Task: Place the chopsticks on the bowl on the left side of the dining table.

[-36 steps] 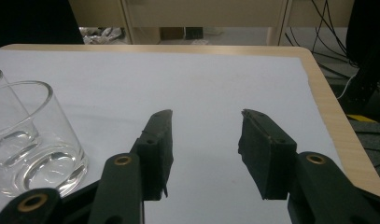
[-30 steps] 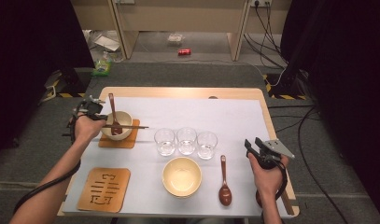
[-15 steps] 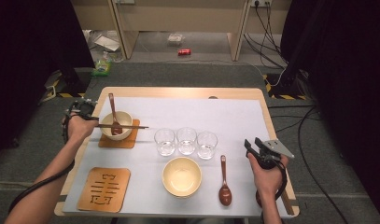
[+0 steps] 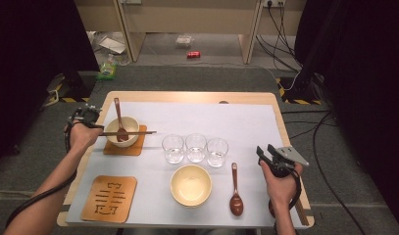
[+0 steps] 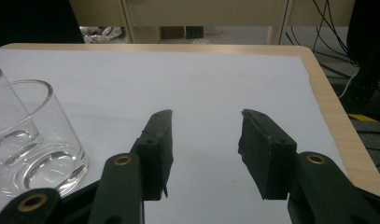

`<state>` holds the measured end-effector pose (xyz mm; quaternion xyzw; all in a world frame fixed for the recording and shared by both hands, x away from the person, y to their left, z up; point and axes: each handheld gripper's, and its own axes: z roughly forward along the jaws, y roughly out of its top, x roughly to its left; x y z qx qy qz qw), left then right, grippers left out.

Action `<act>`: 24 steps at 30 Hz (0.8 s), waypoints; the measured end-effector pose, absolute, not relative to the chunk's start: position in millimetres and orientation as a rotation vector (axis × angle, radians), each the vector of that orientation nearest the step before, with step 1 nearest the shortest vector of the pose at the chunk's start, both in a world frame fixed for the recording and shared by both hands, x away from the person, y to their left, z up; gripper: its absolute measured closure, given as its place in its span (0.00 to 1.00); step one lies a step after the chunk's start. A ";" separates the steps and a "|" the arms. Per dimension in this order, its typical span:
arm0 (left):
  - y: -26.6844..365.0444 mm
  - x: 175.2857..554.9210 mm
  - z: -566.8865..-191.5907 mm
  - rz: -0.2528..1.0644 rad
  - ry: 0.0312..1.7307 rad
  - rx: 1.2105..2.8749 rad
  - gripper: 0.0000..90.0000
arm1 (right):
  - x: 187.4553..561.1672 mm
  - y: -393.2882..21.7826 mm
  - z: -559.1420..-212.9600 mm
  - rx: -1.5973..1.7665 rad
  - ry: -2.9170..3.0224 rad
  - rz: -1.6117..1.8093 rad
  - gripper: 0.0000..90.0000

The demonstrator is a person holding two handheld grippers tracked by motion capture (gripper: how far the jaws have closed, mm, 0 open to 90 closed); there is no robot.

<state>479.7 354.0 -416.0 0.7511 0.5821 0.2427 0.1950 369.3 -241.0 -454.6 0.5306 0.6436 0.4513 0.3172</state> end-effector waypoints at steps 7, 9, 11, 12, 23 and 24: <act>353.6 475.8 -414.1 0.676 1.627 2.096 0.99 | 369.1 -240.8 -454.1 1.390 1.695 1.188 0.60; 354.1 475.2 -414.0 0.668 1.627 2.087 0.99 | 369.1 -240.7 -453.9 1.391 1.694 1.189 0.60; 355.9 474.4 -413.0 0.672 1.624 2.068 0.98 | 369.1 -240.8 -453.8 1.390 1.694 1.188 0.60; 357.5 473.6 -411.5 0.686 1.618 2.055 0.98 | 368.9 -240.8 -453.7 1.392 1.692 1.188 0.60; 412.0 444.7 -396.7 0.836 1.658 1.943 0.98 | 367.8 -242.4 -452.4 1.396 1.683 1.192 0.60; 417.1 441.7 -398.8 0.833 1.670 1.949 0.98 | 367.7 -242.2 -452.1 1.395 1.685 1.191 0.60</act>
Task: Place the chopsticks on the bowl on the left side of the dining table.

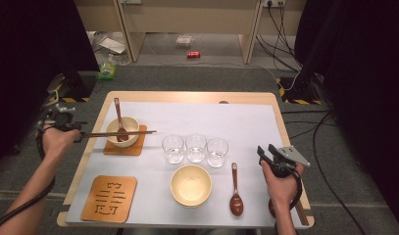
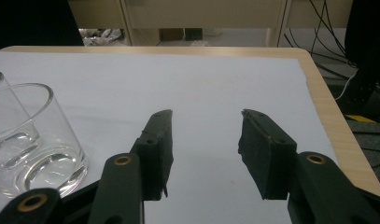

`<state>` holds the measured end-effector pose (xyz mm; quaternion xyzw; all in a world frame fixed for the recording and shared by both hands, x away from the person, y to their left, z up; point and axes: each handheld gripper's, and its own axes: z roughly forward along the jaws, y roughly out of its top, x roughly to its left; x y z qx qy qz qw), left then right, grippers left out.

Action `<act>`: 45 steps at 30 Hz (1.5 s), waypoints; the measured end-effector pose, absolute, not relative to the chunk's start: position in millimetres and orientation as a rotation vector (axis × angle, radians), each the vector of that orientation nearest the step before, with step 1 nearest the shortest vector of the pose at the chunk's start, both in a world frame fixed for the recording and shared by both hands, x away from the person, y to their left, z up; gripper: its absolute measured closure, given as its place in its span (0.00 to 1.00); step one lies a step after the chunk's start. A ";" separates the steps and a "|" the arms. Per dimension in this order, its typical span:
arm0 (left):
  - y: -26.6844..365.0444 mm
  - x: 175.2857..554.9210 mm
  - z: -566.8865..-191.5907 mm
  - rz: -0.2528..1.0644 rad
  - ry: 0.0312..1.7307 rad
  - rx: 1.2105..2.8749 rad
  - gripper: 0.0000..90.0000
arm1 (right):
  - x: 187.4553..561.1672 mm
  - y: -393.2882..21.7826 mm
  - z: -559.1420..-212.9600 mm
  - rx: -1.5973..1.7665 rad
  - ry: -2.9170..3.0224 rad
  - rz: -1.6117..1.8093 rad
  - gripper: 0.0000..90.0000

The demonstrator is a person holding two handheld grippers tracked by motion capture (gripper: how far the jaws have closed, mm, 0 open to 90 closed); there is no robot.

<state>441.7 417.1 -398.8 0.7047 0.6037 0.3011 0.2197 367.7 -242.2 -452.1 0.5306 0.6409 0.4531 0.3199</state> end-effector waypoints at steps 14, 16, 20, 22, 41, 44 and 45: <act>422.6 432.3 -423.3 0.735 1.678 1.953 0.98 | 367.7 -241.4 -453.1 1.396 1.685 1.186 0.60; 420.4 432.6 -422.9 0.731 1.672 1.955 0.98 | 367.5 -241.9 -453.0 1.398 1.686 1.185 0.60; 417.5 433.5 -422.4 0.732 1.670 1.954 0.98 | 367.6 -241.6 -453.0 1.396 1.686 1.186 0.60; 416.3 433.8 -422.4 0.734 1.668 1.956 0.98 | 367.6 -241.6 -453.0 1.395 1.686 1.186 0.60; 417.1 429.4 -420.0 0.772 1.673 1.933 0.95 | 367.1 -241.9 -452.3 1.398 1.683 1.185 0.60; 417.1 426.8 -416.6 0.780 1.663 1.921 0.95 | 367.2 -241.2 -452.4 1.400 1.685 1.184 0.60; 416.0 425.8 -415.1 0.781 1.657 1.913 0.95 | 367.3 -241.2 -452.5 1.399 1.686 1.185 0.60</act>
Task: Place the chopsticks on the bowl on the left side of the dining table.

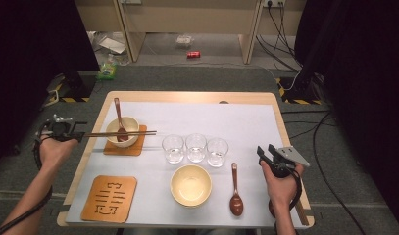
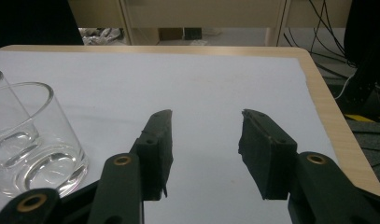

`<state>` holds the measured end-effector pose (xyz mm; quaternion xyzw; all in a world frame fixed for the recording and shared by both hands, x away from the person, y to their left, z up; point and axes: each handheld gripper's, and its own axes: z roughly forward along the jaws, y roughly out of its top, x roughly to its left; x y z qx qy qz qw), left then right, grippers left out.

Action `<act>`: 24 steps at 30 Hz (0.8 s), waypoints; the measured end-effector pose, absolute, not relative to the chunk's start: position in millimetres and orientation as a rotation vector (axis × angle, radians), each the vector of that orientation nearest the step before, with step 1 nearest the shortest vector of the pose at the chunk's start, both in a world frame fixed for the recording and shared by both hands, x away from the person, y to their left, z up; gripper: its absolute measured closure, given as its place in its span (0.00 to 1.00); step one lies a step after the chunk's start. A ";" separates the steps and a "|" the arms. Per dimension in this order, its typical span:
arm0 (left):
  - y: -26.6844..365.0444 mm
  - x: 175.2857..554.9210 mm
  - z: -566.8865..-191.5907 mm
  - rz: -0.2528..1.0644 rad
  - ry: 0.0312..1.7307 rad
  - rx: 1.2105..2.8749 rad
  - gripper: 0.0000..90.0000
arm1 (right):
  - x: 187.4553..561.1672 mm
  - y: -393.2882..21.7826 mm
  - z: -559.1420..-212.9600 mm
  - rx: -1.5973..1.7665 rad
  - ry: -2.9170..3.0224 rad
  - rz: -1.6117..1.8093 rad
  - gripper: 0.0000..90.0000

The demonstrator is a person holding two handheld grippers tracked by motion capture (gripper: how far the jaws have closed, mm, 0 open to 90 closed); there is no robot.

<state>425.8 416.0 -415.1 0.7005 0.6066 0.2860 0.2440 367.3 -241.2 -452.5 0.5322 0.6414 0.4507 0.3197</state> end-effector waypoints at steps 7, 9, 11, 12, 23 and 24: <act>401.7 421.2 -407.1 0.775 1.608 1.874 0.85 | 367.3 -241.1 -452.5 1.400 1.688 1.183 0.60; 393.1 419.5 -405.0 0.761 1.579 1.864 0.83 | 367.6 -241.3 -452.8 1.399 1.687 1.184 0.60; 385.8 418.2 -403.6 0.741 1.554 1.866 0.80 | 367.9 -241.5 -453.4 1.402 1.685 1.185 0.60; 380.5 417.5 -402.7 0.728 1.536 1.866 0.78 | 368.0 -241.5 -453.5 1.404 1.686 1.185 0.60; 333.8 417.6 -401.3 0.638 1.415 1.848 0.66 | 367.5 -244.5 -453.5 1.413 1.682 1.184 0.59; 330.0 417.6 -401.2 0.630 1.408 1.844 0.64 | 367.3 -244.7 -453.3 1.417 1.679 1.183 0.59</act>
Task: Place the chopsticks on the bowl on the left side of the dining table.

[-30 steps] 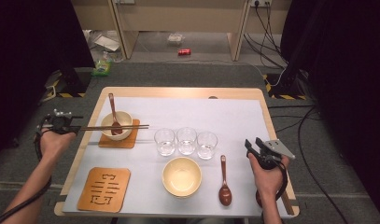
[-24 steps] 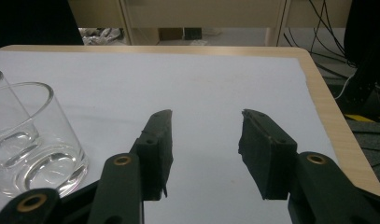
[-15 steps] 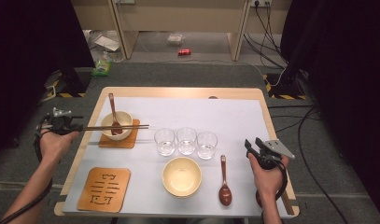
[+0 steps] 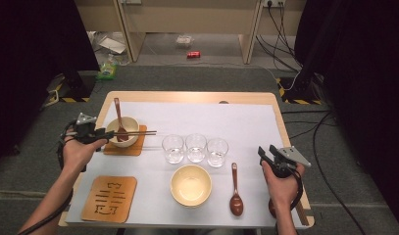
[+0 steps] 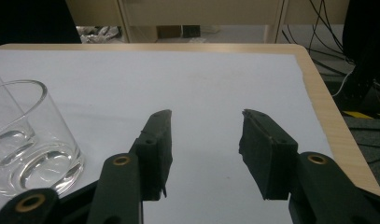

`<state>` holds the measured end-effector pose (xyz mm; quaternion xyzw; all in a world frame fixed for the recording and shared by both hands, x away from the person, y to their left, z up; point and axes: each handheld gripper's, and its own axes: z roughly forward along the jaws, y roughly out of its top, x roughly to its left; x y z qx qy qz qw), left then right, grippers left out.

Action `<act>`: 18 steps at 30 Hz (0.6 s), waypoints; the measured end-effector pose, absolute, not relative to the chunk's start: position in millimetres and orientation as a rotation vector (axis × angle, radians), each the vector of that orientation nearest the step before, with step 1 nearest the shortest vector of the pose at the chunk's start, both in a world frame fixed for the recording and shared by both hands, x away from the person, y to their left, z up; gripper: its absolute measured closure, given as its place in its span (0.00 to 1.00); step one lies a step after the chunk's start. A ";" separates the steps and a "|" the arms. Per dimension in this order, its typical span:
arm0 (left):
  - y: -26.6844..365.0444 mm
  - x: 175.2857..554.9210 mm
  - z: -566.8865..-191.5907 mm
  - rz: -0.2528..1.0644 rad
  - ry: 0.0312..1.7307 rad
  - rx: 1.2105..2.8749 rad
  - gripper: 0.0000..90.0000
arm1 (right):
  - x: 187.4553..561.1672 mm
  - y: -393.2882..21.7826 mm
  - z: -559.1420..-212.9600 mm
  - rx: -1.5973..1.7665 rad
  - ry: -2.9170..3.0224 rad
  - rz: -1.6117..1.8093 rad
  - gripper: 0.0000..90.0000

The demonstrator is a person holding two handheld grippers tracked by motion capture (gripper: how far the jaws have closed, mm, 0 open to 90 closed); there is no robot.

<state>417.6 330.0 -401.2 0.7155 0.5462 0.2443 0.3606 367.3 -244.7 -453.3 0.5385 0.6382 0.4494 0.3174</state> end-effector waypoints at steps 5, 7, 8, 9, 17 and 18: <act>311.1 418.0 -403.0 0.607 1.365 1.836 0.60 | 366.0 -247.4 -452.4 1.414 1.681 1.173 0.59; 304.0 418.5 -405.3 0.592 1.353 1.843 0.58 | 365.8 -248.2 -452.3 1.421 1.681 1.170 0.59; 300.7 418.9 -406.4 0.584 1.347 1.847 0.58 | 365.9 -248.6 -452.4 1.421 1.681 1.170 0.59; 297.8 419.2 -407.2 0.578 1.340 1.850 0.58 | 366.1 -249.1 -452.4 1.419 1.680 1.169 0.59; 281.3 422.5 -407.4 0.557 1.311 1.853 0.57 | 365.4 -251.0 -451.7 1.433 1.682 1.160 0.58; 280.3 422.9 -407.4 0.556 1.311 1.851 0.57 | 365.3 -251.2 -451.8 1.434 1.683 1.160 0.58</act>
